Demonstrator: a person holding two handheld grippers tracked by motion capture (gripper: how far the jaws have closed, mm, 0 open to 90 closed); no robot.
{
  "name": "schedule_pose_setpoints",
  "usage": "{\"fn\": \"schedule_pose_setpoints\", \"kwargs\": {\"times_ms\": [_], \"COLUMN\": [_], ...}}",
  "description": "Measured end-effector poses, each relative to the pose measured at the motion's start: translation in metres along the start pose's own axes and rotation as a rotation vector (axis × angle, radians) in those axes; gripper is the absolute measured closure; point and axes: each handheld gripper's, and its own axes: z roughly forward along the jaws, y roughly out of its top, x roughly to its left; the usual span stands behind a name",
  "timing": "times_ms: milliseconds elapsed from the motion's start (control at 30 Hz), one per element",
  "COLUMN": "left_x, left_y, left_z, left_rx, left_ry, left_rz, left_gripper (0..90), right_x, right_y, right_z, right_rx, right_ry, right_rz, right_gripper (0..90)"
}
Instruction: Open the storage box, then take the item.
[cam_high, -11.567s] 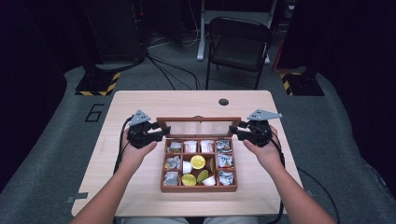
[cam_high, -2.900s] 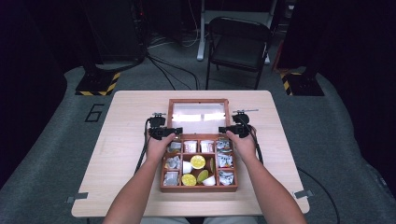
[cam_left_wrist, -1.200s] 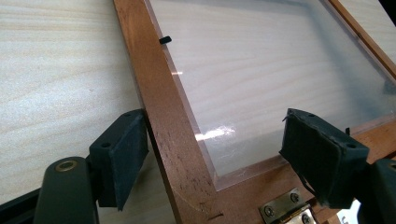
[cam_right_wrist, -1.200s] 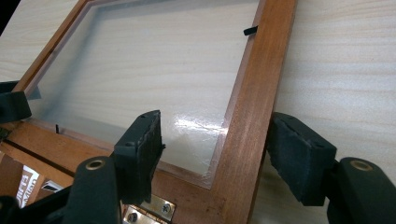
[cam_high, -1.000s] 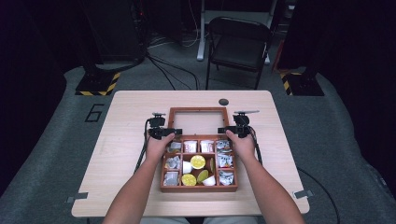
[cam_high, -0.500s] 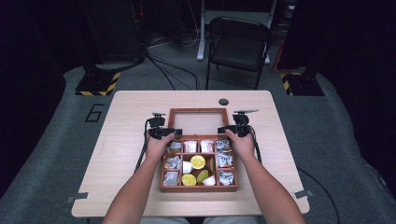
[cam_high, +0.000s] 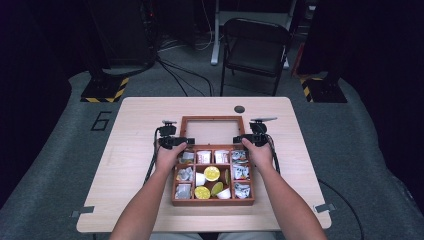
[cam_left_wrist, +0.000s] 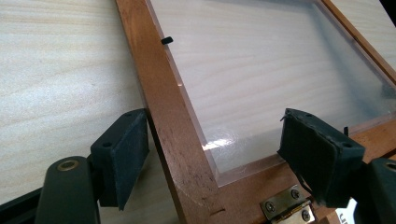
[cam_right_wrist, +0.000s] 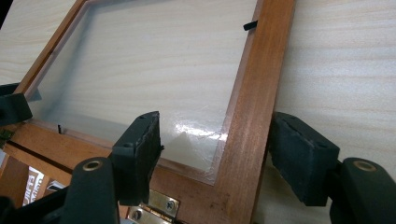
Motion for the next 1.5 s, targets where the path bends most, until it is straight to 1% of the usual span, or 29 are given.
{"fn": "schedule_pose_setpoints", "kwargs": {"times_ms": [33, 67, 100, 133, 167, 200, 233, 267, 333, 367, 400, 433, 467, 533, 633, 700, 733, 767, 833, 867, 933, 967, 1033, 1100, 1200, 1267, 1300, 1333, 1500], "left_x": [-0.001, -0.001, -0.001, -0.002, -0.002, -0.002, -0.001, -0.002, -0.002, -0.003, -0.004, -0.004, -0.004, -0.005, -0.005, -0.006, -0.006, -0.007, -0.008, -0.009, -0.010, -0.011, -0.011, -0.011, -0.011, -0.012, -0.012, -0.013, -0.013], "left_y": [0.000, 0.000, 0.001, 0.001, 0.001, 0.001, 0.001, 0.001, 0.001, 0.002, 0.002, 0.003, 0.004, 0.004, 0.003, 0.003, 0.003, 0.003, 0.003, 0.003, 0.003, 0.003, 0.003, 0.002, 0.000, 0.000, 0.000, -0.001, -0.001], "left_z": [-0.001, -0.002, -0.004, -0.005, -0.006, -0.007, -0.009, -0.010, -0.014, -0.016, -0.019, -0.022, -0.024, -0.029, -0.035, -0.039, -0.041, -0.042, -0.047, -0.049, -0.053, -0.054, -0.057, -0.059, -0.060, -0.060, -0.059, -0.059, -0.059], "left_rx": [-0.001, -0.002, -0.005, -0.005, -0.010, -0.013, -0.004, -0.017, -0.022, -0.034, -0.042, -0.048, -0.060, -0.065, -0.072, -0.074, -0.081, -0.082, -0.096, -0.101, -0.109, -0.112, -0.108, -0.107, -0.108, -0.105, -0.108, -0.113, -0.112], "left_ry": [0.003, 0.012, 0.021, 0.022, 0.016, 0.018, 0.017, 0.015, 0.014, 0.007, 0.000, -0.007, -0.011, -0.022, -0.025, -0.028, -0.027, -0.028, -0.037, -0.037, -0.044, -0.044, -0.051, -0.052, -0.053, -0.057, -0.053, -0.048, -0.045], "left_rz": [-0.002, 0.014, 0.038, 0.035, 0.028, 0.039, 0.045, 0.034, 0.047, 0.044, 0.041, 0.048, 0.045, 0.057, 0.057, 0.061, 0.077, 0.070, 0.075, 0.082, 0.092, 0.093, 0.099, 0.104, 0.096, 0.097, 0.106, 0.107, 0.107], "left_gripper": [23.7, 26.4, 26.4, 27.2, 27.2, 27.2, 27.2, 27.2, 27.2, 27.2, 27.7, 28.3, 28.4, 29.2, 29.7, 29.9, 30.3, 30.3, 30.8, 31.1, 31.1, 31.1, 31.1, 31.1, 30.8, 30.8, 30.8, 30.8, 30.8], "right_x": [0.000, -0.001, -0.001, 0.001, 0.000, 0.001, 0.001, 0.003, 0.007, 0.011, 0.012, 0.016, 0.018, 0.023, 0.029, 0.034, 0.039, 0.039, 0.044, 0.046, 0.051, 0.054, 0.057, 0.060, 0.070, 0.075, 0.079, 0.079, 0.087], "right_y": [0.000, 0.001, 0.001, 0.001, 0.002, 0.002, 0.002, 0.002, 0.002, 0.001, 0.000, 0.000, -0.001, -0.002, -0.004, -0.007, -0.011, -0.011, -0.014, -0.016, -0.020, -0.023, -0.026, -0.031, -0.040, -0.045, -0.049, -0.049, -0.059], "right_z": [-0.001, -0.003, -0.003, -0.005, -0.008, -0.010, -0.011, -0.013, -0.018, -0.021, -0.024, -0.028, -0.031, -0.039, -0.045, -0.048, -0.052, -0.052, -0.055, -0.056, -0.057, -0.057, -0.057, -0.056, -0.052, -0.050, -0.048, -0.048, -0.046], "right_rx": [0.001, -0.007, -0.007, -0.010, -0.021, -0.024, -0.027, -0.027, -0.035, -0.034, -0.047, -0.055, -0.067, -0.088, -0.110, -0.103, -0.109, -0.109, -0.115, -0.119, -0.109, -0.112, -0.105, -0.106, -0.082, -0.073, -0.063, -0.063, -0.048], "right_ry": [0.000, -0.006, -0.006, -0.013, -0.018, -0.027, -0.035, -0.043, -0.070, -0.075, -0.083, -0.090, -0.096, -0.083, -0.055, -0.046, -0.012, -0.012, 0.017, 0.023, 0.030, 0.036, 0.044, 0.056, 0.043, 0.060, 0.074, 0.074, 0.093], "right_rz": [0.001, -0.005, -0.005, 0.011, -0.008, -0.010, -0.026, -0.024, -0.078, -0.087, -0.132, -0.148, -0.174, -0.200, -0.236, -0.262, -0.275, -0.275, -0.292, -0.312, -0.336, -0.360, -0.374, -0.410, -0.481, -0.502, -0.519, -0.519, -0.557], "right_gripper": [34.3, 34.4, 34.4, 34.7, 34.9, 35.0, 35.1, 35.1, 35.2, 35.3, 35.6, 36.7, 37.4, 38.7, 38.8, 37.3, 37.0, 37.0, 36.4, 35.9, 35.2, 34.6, 32.2, 31.9, 32.7, 36.0, 38.2, 38.2, 39.7]}}
